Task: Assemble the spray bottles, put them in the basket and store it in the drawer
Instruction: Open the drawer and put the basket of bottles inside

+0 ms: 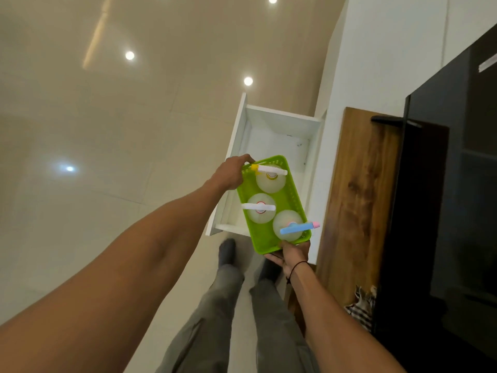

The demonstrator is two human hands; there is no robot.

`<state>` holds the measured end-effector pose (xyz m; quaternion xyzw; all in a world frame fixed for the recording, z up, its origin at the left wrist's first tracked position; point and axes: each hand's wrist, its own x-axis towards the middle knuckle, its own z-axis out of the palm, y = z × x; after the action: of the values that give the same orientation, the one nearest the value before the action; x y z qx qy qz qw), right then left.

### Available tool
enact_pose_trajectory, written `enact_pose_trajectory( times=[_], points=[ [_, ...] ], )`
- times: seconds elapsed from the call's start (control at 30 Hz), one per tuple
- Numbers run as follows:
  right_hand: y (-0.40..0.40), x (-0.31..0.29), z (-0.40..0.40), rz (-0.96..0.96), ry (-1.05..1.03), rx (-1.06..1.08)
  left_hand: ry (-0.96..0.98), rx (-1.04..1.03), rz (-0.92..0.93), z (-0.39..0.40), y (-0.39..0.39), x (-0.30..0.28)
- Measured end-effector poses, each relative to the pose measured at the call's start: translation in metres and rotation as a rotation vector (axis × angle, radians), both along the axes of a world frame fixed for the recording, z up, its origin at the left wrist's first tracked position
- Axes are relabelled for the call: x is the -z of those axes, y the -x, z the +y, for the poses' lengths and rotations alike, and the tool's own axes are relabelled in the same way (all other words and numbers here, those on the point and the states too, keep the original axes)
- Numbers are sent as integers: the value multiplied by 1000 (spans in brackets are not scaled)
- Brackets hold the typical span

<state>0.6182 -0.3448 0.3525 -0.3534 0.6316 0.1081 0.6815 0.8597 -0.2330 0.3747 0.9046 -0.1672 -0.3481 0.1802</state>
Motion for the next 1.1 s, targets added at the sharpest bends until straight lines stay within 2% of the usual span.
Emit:
enact_pose_trajectory(
  times=[0.17, 0.4, 0.67, 0.97, 1.1],
  points=[
    [-42, 29, -3, -28, -11, 114, 141, -288, 39, -1, -19, 29],
    [-101, 82, 9, -27, -8, 243, 327, -633, 351, -5, -24, 79],
    [-152, 175, 24, -43, 4, 416, 183, -443, 236, -21, -35, 178],
    [-180, 268, 34, -40, 19, 505, 70, -367, 259, -33, -53, 258],
    [-193, 306, 29, -14, 66, 559, 93, -388, 304, -35, -50, 285]
  ],
)
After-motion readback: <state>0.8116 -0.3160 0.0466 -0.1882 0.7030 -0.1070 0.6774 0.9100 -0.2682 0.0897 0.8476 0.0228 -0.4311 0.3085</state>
